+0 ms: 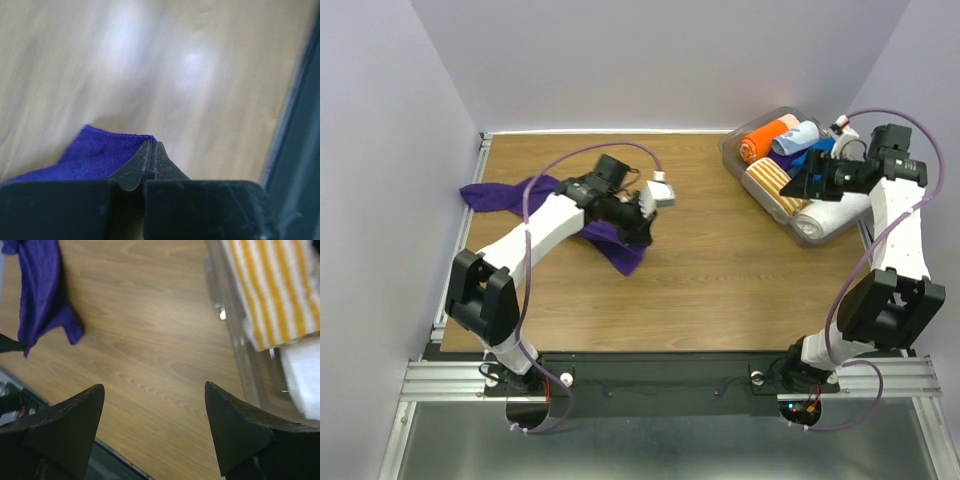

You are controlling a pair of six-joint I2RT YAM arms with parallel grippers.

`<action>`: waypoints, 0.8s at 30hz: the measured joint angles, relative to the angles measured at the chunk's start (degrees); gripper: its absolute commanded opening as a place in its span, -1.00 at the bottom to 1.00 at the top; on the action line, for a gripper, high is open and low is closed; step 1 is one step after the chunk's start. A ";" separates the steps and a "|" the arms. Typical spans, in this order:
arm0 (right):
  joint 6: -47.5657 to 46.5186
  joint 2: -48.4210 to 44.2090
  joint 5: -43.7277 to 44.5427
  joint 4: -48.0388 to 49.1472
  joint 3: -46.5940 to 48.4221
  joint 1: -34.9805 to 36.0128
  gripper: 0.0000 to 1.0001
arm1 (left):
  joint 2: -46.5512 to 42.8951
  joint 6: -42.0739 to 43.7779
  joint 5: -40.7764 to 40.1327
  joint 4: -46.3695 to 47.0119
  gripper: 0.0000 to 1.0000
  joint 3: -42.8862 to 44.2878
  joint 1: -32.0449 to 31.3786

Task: Roll the towels
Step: Move the towel to the center of the board

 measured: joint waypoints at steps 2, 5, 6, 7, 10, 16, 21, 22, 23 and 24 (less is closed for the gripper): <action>-0.42 0.33 -0.85 -0.22 -1.73 0.85 0.64 | -0.59 0.00 0.68 -1.25 -1.00 1.29 -4.42; -1.31 0.09 -2.56 -0.85 -3.72 1.95 0.61 | 1.57 0.07 3.13 -3.15 -0.99 5.01 -10.29; -2.01 -0.52 -2.95 -1.01 -4.50 1.99 0.61 | 3.13 0.11 3.48 -3.65 -0.52 6.82 -11.41; -2.23 -0.76 -3.04 -1.11 -4.81 1.99 0.61 | 4.87 0.13 3.69 -4.26 -0.31 9.09 -12.07; -5.44 -3.82 -2.82 -2.40 -7.48 2.27 0.60 | 9.68 -0.33 3.67 -4.72 -0.09 15.08 -13.05; -14.16 -10.86 3.23 -5.57 -10.91 7.48 0.35 | 12.83 -1.79 1.55 -5.66 0.32 22.91 -11.23; -15.52 -16.22 12.68 -4.17 -17.92 26.23 0.21 | 4.15 -3.54 0.74 -4.28 0.33 19.06 4.37; -15.50 -16.63 14.23 -3.76 -19.71 30.53 0.18 | 1.18 -3.69 0.02 -3.26 0.33 16.41 9.29; -15.41 -16.52 15.21 -3.56 -20.61 32.89 0.16 | -1.68 -3.96 -0.63 -2.43 0.32 13.42 14.38; -15.23 -16.02 16.61 -3.10 -21.73 34.99 0.17 | -3.48 -3.89 -1.09 -2.01 0.31 11.52 17.94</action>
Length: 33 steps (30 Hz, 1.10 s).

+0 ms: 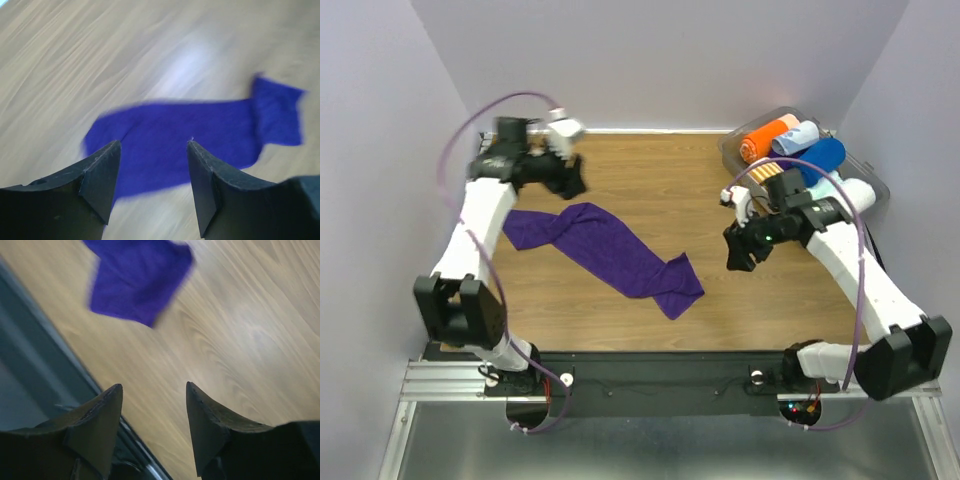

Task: Roll the towels
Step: Move the towel to the center of the board, then flatten the towel

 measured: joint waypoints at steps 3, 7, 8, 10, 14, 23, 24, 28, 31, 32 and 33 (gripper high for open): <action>0.44 4.26 6.62 3.39 -1.75 5.25 0.25 | -5.31 0.92 -1.92 -0.44 0.30 -7.76 13.09; -0.63 10.43 13.38 10.47 -2.99 11.45 0.31 | -5.42 4.15 -2.25 -2.69 0.32 -14.03 20.11; -1.38 12.02 14.45 12.33 -2.99 12.50 0.32 | -5.11 5.20 -2.14 -3.91 0.32 -15.26 21.49; -4.17 14.60 15.74 16.20 -2.99 13.31 0.32 | -4.22 7.26 -2.05 -6.64 0.32 -16.11 23.39; -10.38 19.15 16.02 22.23 -2.99 13.33 0.34 | -3.13 11.13 -2.10 -10.21 0.33 -16.11 27.78; -19.67 26.21 14.88 29.51 -3.15 14.51 0.36 | -1.36 15.30 -8.85 -10.95 0.32 -16.09 30.95; -20.02 26.58 14.58 29.88 -3.15 14.82 0.35 | -0.66 15.47 -9.42 -10.58 0.32 -16.09 30.93; -21.22 27.63 13.25 31.28 -3.21 16.17 0.22 | 3.32 16.00 -10.58 -9.90 0.32 -15.23 30.91; -21.81 28.39 12.37 31.91 -3.30 16.94 0.08 | 7.26 16.59 -10.58 -9.57 0.32 -12.44 30.86; -22.10 28.96 12.07 32.17 -3.30 17.20 0.00 | 8.79 17.18 -10.45 -9.53 0.31 -11.04 30.77; -22.12 29.14 11.91 32.28 -3.30 17.20 -0.01 | 10.03 17.68 -10.40 -9.27 0.28 -9.84 30.60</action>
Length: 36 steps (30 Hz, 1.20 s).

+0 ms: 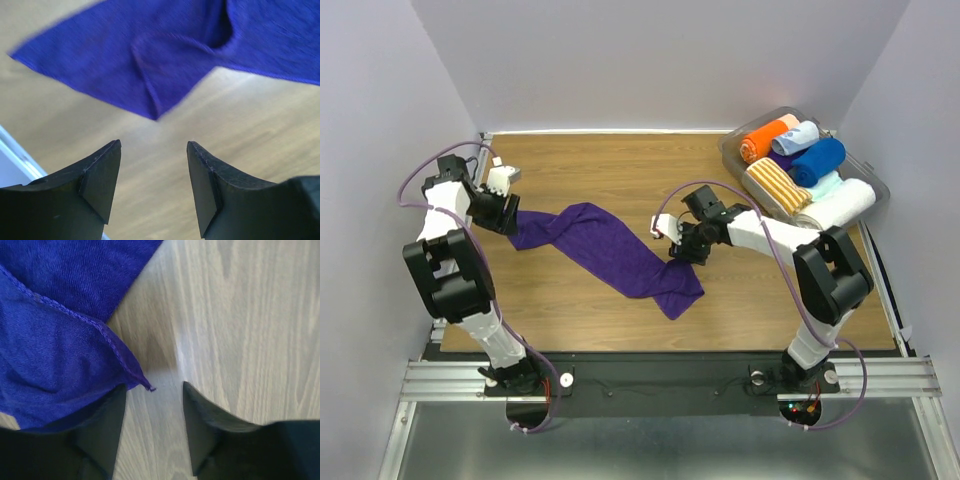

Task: Roll the towels
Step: Flatten the towel

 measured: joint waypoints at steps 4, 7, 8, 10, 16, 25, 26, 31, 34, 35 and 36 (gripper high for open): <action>-0.37 2.21 -0.42 0.11 0.00 0.31 -0.06 | 3.89 2.51 0.17 0.00 0.12 4.46 -0.96; -0.55 2.75 -0.57 0.11 0.02 0.35 -0.07 | 6.56 3.50 0.17 0.28 -0.01 7.10 -2.36; -0.59 2.75 -0.61 0.13 0.02 0.37 -0.07 | 7.48 3.74 0.15 0.28 -0.03 7.74 -2.86; -0.59 2.75 -0.61 0.15 0.02 0.42 -0.07 | 9.25 3.89 0.15 0.35 -0.03 8.83 -3.61; -0.76 2.75 -0.61 0.20 0.02 0.94 -0.14 | 13.75 3.87 0.04 0.79 0.03 10.60 -5.57; -0.92 2.75 -0.61 0.13 0.02 1.20 -0.46 | 16.90 2.97 -1.09 2.25 -0.20 10.97 -7.30; -0.81 2.75 -0.59 0.09 0.02 1.25 -0.71 | 17.18 2.82 -1.16 2.29 -0.32 10.97 -7.50; -0.83 2.75 -0.63 0.00 0.02 1.55 -0.99 | 17.55 2.69 -0.61 2.12 -1.00 10.99 -7.65; -0.61 2.69 -0.55 -0.02 0.00 1.55 -0.99 | 17.55 2.67 0.31 1.14 -1.00 12.09 -7.56; -0.55 2.60 -0.55 -0.07 -0.02 1.55 -0.99 | 17.55 2.64 0.55 0.83 -1.00 12.57 -7.54; -0.35 2.08 -0.31 -0.02 -0.33 1.53 -0.99 | 17.53 2.60 1.01 0.13 -1.00 13.70 -7.50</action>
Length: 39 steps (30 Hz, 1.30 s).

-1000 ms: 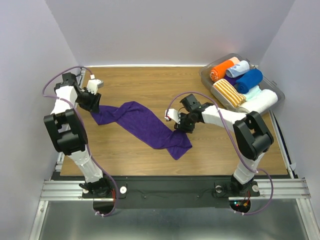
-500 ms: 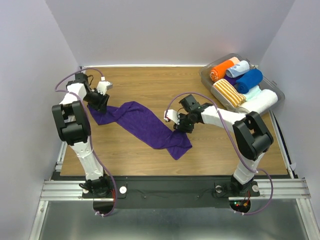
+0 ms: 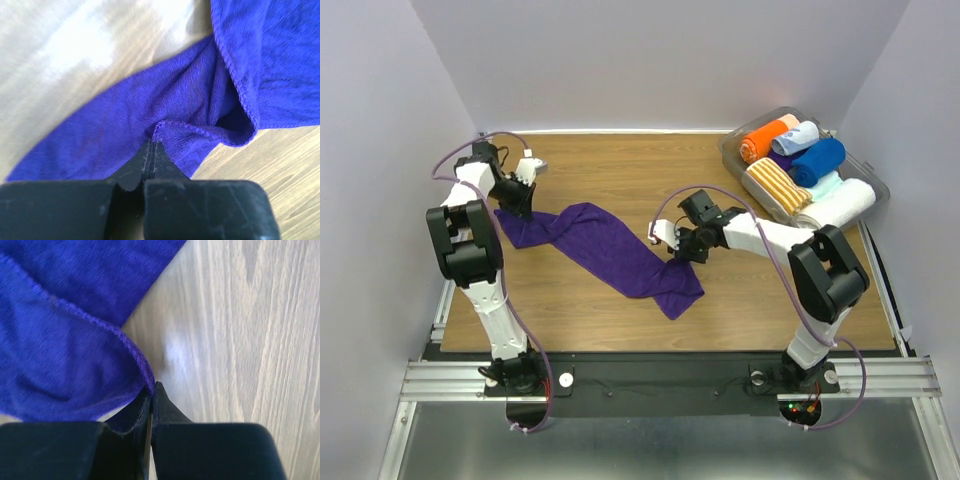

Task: Roll the towels
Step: Flatten the towel

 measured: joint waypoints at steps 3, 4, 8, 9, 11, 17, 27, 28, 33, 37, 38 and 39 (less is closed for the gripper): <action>0.28 -2.86 0.63 -0.15 -1.95 0.02 -0.99 | -0.66 -0.39 0.74 -0.33 -1.00 2.36 0.35; 0.42 -4.02 0.87 -0.31 -2.49 0.00 -0.99 | -1.33 -0.61 0.85 -0.44 -1.00 2.86 0.63; 0.79 -8.96 1.57 -0.46 -4.42 0.00 -0.99 | -4.48 -2.14 1.14 -0.57 -1.00 6.01 2.12; 0.85 -10.34 1.90 -0.46 -4.85 0.00 -0.99 | -5.18 -2.69 1.16 -0.55 -1.00 7.26 2.34; 0.85 -11.96 2.34 -0.50 -5.29 0.00 -0.99 | -6.25 -3.76 1.20 0.00 -1.00 9.99 2.93; 0.24 -15.23 3.96 -0.87 -6.86 -0.33 -0.99 | -6.38 -8.90 1.18 4.09 -1.00 15.28 2.99; -1.07 -17.29 5.75 -2.27 -8.90 -2.25 -0.99 | 6.73 -17.46 0.04 14.12 -0.98 30.49 1.38; -1.16 -17.29 5.86 -2.34 -8.90 -2.34 -0.99 | 9.16 -18.27 -0.33 16.28 -0.64 32.02 1.03; -1.57 -17.09 6.43 -3.26 -8.85 -2.62 -0.99 | 16.63 -21.00 -2.32 22.34 0.00 33.86 -0.39; -1.77 -16.04 6.67 -3.67 -8.66 -3.10 -0.99 | 20.24 -20.70 -4.63 22.36 0.00 35.32 -1.20; -1.75 -15.87 6.67 -3.80 -8.57 -3.23 -0.99 | 20.33 -20.15 -5.16 21.59 -0.02 35.32 -1.36; -1.75 -15.56 6.67 -4.15 -8.31 -3.56 -0.99 | 20.04 -19.56 -5.57 21.00 -0.03 35.30 -1.33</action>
